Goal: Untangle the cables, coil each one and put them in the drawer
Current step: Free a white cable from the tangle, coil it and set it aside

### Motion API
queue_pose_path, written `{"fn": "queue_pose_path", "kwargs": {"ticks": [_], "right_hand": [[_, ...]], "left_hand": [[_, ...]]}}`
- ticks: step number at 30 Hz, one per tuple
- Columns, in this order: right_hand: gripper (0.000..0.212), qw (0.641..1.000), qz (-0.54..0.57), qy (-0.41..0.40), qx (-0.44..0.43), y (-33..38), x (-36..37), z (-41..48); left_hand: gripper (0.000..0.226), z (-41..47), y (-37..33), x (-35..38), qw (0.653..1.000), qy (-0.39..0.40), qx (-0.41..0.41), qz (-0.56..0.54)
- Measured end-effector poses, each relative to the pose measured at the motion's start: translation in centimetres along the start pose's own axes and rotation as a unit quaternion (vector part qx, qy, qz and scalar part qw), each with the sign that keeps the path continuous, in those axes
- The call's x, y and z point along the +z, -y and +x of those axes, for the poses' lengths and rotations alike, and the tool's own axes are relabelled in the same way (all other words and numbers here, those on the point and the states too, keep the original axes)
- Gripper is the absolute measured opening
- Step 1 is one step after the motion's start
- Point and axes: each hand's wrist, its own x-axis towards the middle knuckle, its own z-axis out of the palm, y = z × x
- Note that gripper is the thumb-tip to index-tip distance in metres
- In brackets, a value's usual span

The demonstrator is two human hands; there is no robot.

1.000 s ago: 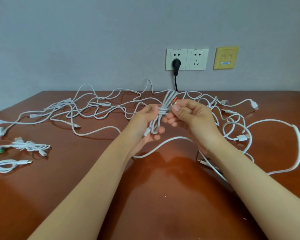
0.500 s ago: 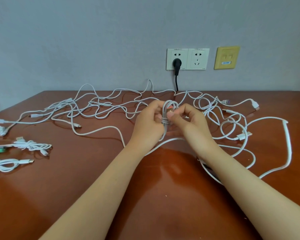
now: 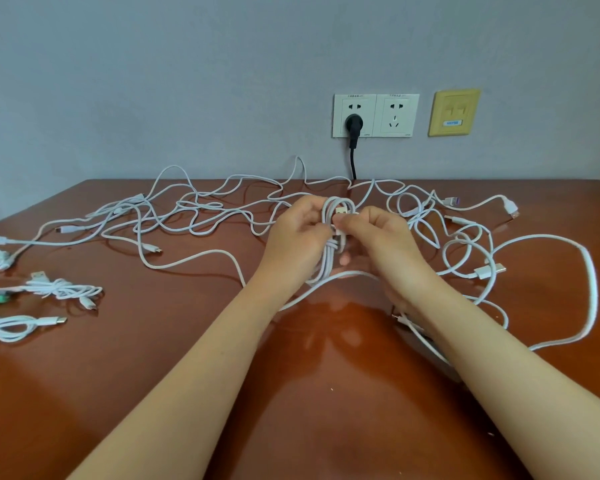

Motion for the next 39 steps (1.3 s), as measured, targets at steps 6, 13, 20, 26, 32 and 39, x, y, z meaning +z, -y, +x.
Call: {"fn": "queue_pose_path", "kwargs": {"ticks": [6,13,20,26,32,39], "right_hand": [[0.012,0.976,0.13,0.075,0.156,0.3,-1.5,0.4],[0.014,0.982,0.106,0.079,0.135,-0.1,-1.6,0.6],[0.024,0.979,0.146,0.105,0.094,-0.2,-1.1,0.4],[0.016,0.991,0.091,0.079,0.055,-0.2,-0.2,-0.2],[0.022,0.993,0.096,0.029,0.057,-0.1,0.7,-0.5],[0.022,0.994,0.094,0.036,0.051,-0.1,0.8,-0.6]], "left_hand": [[0.033,-0.6,0.3,0.0,0.995,0.03,0.043,0.086],[0.026,-0.4,0.1,0.1,0.996,0.004,0.051,0.078],[0.014,0.3,0.1,-0.3,0.997,-0.064,-0.04,-0.028],[0.018,0.4,-0.1,-0.2,0.998,-0.058,-0.036,-0.008],[0.021,0.5,0.2,-0.2,0.998,-0.062,-0.014,0.0],[0.031,0.3,0.3,0.0,0.991,-0.107,0.039,0.065]]}}
